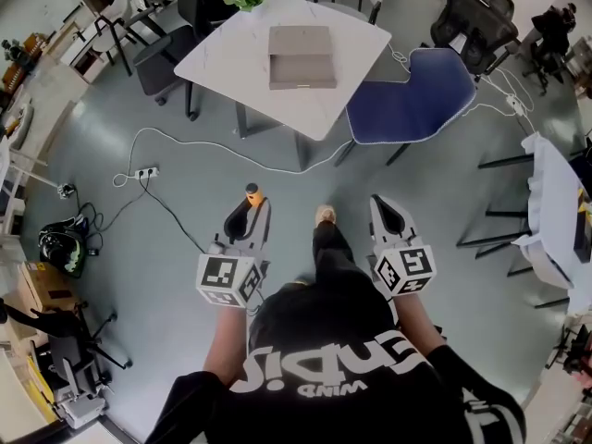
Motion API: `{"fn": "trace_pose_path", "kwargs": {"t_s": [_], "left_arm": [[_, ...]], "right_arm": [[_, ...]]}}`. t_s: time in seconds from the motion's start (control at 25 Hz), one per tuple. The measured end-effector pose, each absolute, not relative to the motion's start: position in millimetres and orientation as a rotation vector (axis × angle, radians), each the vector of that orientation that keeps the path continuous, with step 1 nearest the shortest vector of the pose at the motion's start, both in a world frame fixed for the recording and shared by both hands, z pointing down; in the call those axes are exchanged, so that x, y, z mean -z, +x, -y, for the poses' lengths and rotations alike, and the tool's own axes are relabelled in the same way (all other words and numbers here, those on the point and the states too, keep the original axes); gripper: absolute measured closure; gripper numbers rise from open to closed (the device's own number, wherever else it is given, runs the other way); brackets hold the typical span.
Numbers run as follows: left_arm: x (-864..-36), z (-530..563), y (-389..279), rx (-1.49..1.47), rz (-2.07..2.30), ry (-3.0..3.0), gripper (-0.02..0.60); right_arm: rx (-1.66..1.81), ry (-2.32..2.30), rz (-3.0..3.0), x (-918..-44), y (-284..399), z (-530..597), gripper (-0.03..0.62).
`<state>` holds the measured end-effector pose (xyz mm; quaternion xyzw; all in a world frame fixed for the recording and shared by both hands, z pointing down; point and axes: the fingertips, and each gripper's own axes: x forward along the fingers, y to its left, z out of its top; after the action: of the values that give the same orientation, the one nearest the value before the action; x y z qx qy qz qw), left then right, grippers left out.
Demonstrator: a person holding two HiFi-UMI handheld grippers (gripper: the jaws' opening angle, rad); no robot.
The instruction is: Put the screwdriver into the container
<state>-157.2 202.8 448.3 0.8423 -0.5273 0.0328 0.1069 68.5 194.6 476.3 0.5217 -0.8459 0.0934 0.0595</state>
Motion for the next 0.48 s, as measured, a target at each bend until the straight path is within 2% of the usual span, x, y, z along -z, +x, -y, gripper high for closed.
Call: {"fn": "trace_pose_path", "kwargs": {"t_s": [0.48], "left_arm": [[-443, -95, -168, -0.102, 1.577, 2.456, 0.468]], "right_arm": [[-0.305, 1.541, 2.575, -477, 58, -82, 0.582]]}}
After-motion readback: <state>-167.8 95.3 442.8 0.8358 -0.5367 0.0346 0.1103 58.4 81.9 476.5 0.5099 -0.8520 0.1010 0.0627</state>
